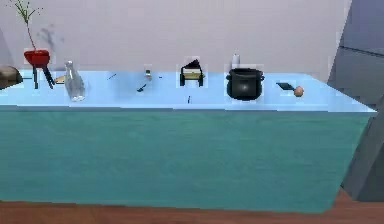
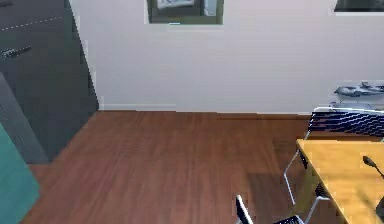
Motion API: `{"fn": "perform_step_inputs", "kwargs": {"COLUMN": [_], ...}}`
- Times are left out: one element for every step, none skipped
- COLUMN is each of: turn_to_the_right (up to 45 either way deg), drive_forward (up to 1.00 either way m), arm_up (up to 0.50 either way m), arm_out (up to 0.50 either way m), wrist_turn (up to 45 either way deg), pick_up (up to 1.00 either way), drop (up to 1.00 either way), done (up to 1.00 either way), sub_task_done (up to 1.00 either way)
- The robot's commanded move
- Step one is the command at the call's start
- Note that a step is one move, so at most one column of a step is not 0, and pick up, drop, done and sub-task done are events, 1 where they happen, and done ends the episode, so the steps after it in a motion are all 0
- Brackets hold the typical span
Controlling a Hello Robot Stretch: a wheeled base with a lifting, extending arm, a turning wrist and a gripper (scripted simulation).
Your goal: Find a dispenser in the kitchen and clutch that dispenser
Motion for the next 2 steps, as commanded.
{"fn": "perform_step_inputs", "kwargs": {"turn_to_the_right": [45.0, 9.0], "drive_forward": [0.00, 0.00], "arm_up": [0.00, 0.00], "arm_out": [0.00, 0.00], "wrist_turn": [0.0, 0.0], "pick_up": [0.00, 0.00], "drop": [0.00, 0.00], "done": [0.00, 0.00], "sub_task_done": [0.00, 0.00]}}
